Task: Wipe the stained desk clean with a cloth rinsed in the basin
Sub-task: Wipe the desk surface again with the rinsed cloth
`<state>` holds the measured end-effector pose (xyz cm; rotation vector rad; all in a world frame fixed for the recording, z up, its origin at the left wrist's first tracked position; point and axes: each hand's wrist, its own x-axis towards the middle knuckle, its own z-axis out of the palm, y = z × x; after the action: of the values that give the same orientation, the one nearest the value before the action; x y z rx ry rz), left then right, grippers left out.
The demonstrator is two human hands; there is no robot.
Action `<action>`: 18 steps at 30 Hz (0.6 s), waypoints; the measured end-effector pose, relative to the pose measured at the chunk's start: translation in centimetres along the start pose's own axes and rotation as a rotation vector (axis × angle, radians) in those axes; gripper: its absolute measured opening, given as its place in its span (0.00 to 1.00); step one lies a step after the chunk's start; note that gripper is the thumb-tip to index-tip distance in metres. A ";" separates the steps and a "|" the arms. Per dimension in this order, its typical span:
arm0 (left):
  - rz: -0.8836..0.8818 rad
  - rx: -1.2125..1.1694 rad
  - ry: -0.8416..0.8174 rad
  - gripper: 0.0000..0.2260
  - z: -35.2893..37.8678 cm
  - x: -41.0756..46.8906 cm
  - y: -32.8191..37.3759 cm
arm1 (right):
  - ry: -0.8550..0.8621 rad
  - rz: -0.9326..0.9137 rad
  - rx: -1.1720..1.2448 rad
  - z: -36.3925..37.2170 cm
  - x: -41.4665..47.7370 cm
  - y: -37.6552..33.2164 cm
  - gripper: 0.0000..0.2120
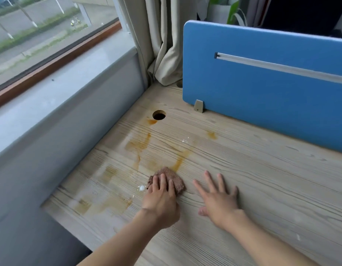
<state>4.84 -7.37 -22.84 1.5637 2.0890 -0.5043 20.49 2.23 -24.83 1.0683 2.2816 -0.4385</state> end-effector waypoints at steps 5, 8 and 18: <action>0.000 -0.015 0.011 0.36 0.5 -1.0 1.6 | 0.016 -0.016 -0.044 0.1 -0.1 0.2 0.41; -0.019 -0.095 0.018 0.36 -0.3 0.3 1.4 | 0.003 -0.015 -0.045 0.1 0.1 0.1 0.42; 0.002 -0.070 0.014 0.38 -0.2 1.8 1.5 | -0.086 0.059 -0.022 -2.3 2.0 1.2 0.54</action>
<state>5.78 -5.43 -23.74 1.5329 2.0924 -0.4159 19.58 5.32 -24.34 1.0820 2.1690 -0.4263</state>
